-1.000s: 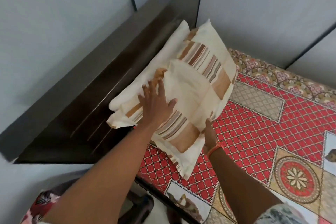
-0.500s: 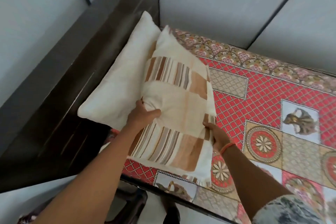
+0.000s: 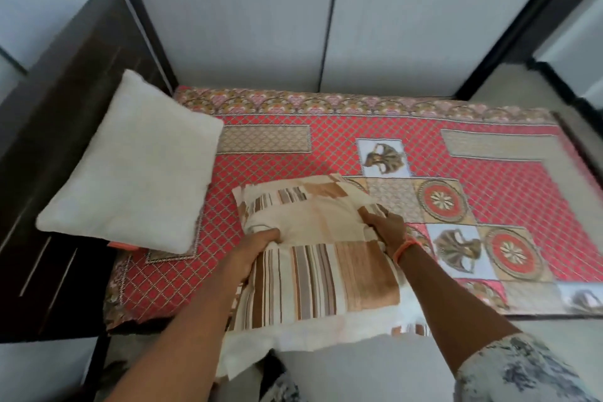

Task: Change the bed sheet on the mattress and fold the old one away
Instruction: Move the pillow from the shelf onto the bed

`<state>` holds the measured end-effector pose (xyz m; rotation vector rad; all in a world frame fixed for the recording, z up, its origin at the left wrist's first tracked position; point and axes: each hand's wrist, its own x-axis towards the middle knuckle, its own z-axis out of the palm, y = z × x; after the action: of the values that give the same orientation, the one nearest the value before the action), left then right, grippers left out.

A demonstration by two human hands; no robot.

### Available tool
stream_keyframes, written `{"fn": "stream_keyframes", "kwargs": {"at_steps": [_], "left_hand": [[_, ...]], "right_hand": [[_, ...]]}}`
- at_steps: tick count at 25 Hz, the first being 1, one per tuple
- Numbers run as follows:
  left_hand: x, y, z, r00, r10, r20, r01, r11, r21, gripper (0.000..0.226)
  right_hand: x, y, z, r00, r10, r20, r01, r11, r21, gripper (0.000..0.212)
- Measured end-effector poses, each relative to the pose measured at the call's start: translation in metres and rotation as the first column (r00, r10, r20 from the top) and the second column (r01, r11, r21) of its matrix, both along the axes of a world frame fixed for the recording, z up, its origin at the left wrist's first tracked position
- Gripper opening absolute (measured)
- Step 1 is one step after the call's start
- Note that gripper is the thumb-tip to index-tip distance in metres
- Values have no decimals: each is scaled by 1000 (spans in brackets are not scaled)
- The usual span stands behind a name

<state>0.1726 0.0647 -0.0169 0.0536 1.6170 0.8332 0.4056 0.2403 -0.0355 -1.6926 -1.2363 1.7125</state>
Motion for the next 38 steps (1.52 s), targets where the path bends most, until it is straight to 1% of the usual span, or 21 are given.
{"fn": "stream_keyframes", "kwargs": {"at_steps": [1, 3, 5, 6, 9, 10, 11, 12, 13, 15, 17, 19, 20, 23, 26, 29, 32, 34, 36, 37, 38], "left_hand": [[29, 9, 14, 999, -32, -29, 33, 999, 35, 24], [78, 31, 36, 992, -99, -83, 107, 990, 97, 18], [146, 59, 54, 972, -184, -143, 208, 962, 175, 18], [182, 75, 63, 959, -218, -181, 256, 942, 219, 18], [290, 126, 91, 916, -324, -237, 387, 868, 311, 25], [323, 143, 98, 903, -357, -238, 422, 843, 333, 32], [352, 160, 105, 891, -386, -238, 450, 819, 356, 39], [388, 181, 110, 872, -422, -247, 488, 789, 375, 41], [424, 202, 114, 849, -457, -267, 528, 755, 388, 39], [497, 249, 122, 782, -542, -309, 623, 658, 423, 26], [574, 295, 127, 717, -619, -321, 689, 561, 459, 22], [640, 335, 131, 682, -658, -321, 711, 492, 503, 24], [678, 355, 136, 660, -687, -304, 719, 459, 522, 26], [790, 410, 159, 586, -765, -269, 744, 376, 553, 35], [900, 449, 182, 509, -815, -278, 757, 269, 596, 35], [997, 469, 196, 436, -852, -289, 758, 175, 628, 44], [1110, 491, 198, 358, -878, -318, 762, 78, 643, 33], [1191, 501, 197, 314, -884, -346, 759, 14, 651, 33], [1262, 508, 200, 287, -883, -371, 763, -24, 646, 34], [1304, 512, 204, 275, -885, -375, 759, -39, 649, 32], [1344, 515, 208, 261, -889, -376, 756, -54, 652, 29]], "right_hand": [[34, 1, 12, 999, -34, -20, 34, 999, 6, 28], [100, 0, 29, 994, -107, -32, 106, 994, -10, 39], [186, -3, 46, 975, -213, -69, 214, 977, 11, 44], [229, -3, 58, 959, -273, -75, 276, 960, 34, 41], [349, 2, 88, 892, -437, -113, 448, 887, 114, 24], [383, 6, 97, 874, -469, -127, 484, 865, 134, 27], [414, 11, 104, 859, -494, -134, 511, 847, 149, 37], [450, 15, 112, 840, -523, -141, 541, 824, 167, 45], [486, 19, 118, 816, -555, -158, 577, 794, 190, 46], [558, 31, 124, 744, -642, -185, 667, 703, 244, 36], [625, 42, 138, 655, -727, -205, 752, 602, 269, 31], [682, 54, 151, 600, -773, -206, 791, 536, 293, 25], [713, 61, 161, 558, -805, -200, 817, 491, 304, 25], [806, 81, 190, 436, -873, -220, 872, 348, 346, 32], [895, 94, 213, 315, -916, -248, 897, 202, 392, 33], [978, 98, 224, 232, -934, -272, 908, 108, 404, 37], [1077, 105, 227, 173, -935, -311, 905, 26, 424, 50], [1150, 107, 225, 128, -936, -327, 897, -31, 441, 51], [1215, 109, 227, 95, -940, -329, 895, -64, 441, 43], [1254, 111, 231, 83, -939, -334, 898, -75, 434, 44], [1294, 113, 234, 66, -940, -333, 898, -90, 431, 52]]}}
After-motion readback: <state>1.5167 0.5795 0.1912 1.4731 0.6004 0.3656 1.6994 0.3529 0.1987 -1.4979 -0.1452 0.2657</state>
